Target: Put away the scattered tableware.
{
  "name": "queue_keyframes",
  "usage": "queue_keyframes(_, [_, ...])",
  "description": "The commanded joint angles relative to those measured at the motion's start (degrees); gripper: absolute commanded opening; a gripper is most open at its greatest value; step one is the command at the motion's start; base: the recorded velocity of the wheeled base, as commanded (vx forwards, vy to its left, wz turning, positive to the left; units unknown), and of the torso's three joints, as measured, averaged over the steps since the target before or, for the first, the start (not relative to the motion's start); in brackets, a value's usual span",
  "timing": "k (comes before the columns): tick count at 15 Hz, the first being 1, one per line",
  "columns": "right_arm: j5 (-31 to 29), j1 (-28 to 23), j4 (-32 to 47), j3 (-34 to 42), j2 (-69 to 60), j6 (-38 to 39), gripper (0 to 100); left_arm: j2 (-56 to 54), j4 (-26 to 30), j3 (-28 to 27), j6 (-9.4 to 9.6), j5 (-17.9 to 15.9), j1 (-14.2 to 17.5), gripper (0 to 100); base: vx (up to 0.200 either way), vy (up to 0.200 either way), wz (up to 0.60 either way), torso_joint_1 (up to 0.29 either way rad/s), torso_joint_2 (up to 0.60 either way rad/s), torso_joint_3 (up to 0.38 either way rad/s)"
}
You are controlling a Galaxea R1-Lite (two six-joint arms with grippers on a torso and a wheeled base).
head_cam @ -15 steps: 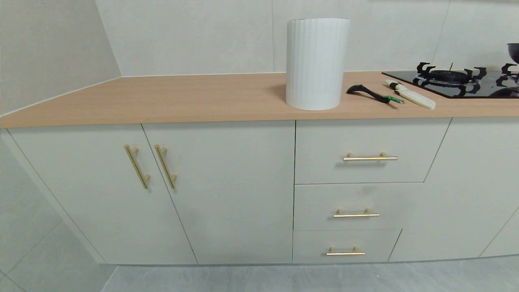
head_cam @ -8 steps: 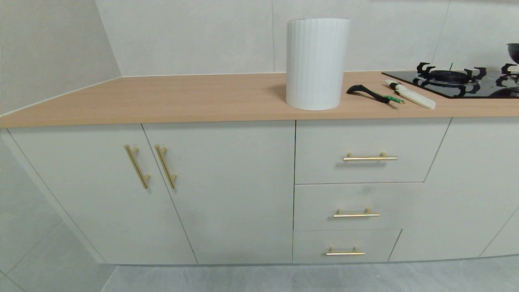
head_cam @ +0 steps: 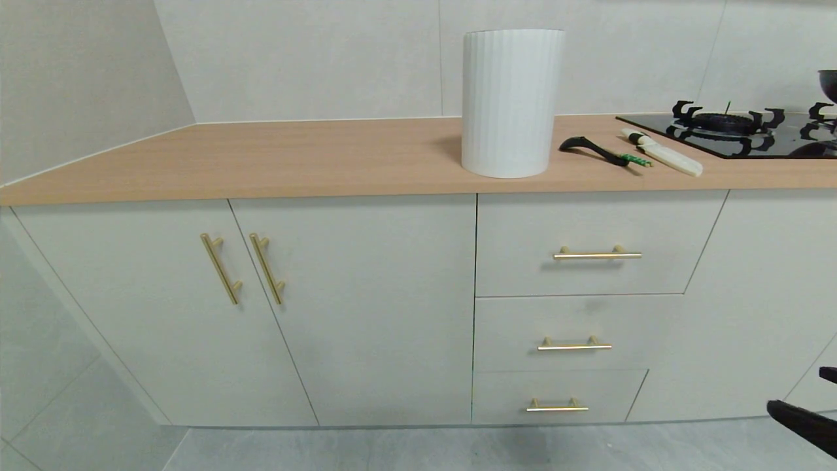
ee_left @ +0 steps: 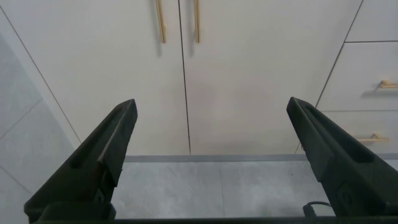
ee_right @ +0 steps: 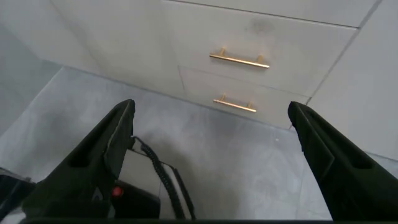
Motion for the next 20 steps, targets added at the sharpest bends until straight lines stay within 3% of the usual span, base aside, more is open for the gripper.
queue_keyframes(1, [-0.1,3.0,-2.7,-4.3,14.1,-0.1,100,0.0,0.0,0.0,0.02,0.0,0.0,100,0.000,0.000,0.00,0.000,0.00,0.000])
queue_keyframes(4, [-0.6,3.5,-9.6,-6.3,25.5,-0.1,100,0.0,0.0,0.0,0.02,0.0,0.0,100,0.000,0.000,0.00,0.000,0.00,0.000])
queue_keyframes(7, [-5.7,4.7,-19.4,-8.7,37.3,-0.2,100,0.0,0.0,0.0,0.02,0.0,0.0,100,0.000,0.000,0.00,0.000,0.00,0.000])
queue_keyframes(12, [-7.6,5.5,-20.5,-16.6,49.2,0.7,100,0.0,0.0,0.0,0.02,0.0,0.0,100,0.000,0.000,0.00,0.000,0.00,0.000])
queue_keyframes(16, [-7.7,5.6,-33.2,-14.4,54.6,3.2,100,0.0,0.0,0.0,0.02,0.0,0.0,100,0.000,0.000,0.00,0.000,0.00,0.000])
queue_keyframes(19, [-9.7,7.0,-33.8,-14.5,57.1,3.2,100,0.0,0.0,0.0,0.02,0.0,0.0,100,0.000,0.000,0.00,0.000,0.00,0.000])
queue_keyframes(20, [-12.8,7.9,-34.4,-15.0,60.0,3.2,100,0.0,0.0,0.0,0.02,0.0,0.0,100,0.000,0.000,0.00,0.000,0.00,0.000])
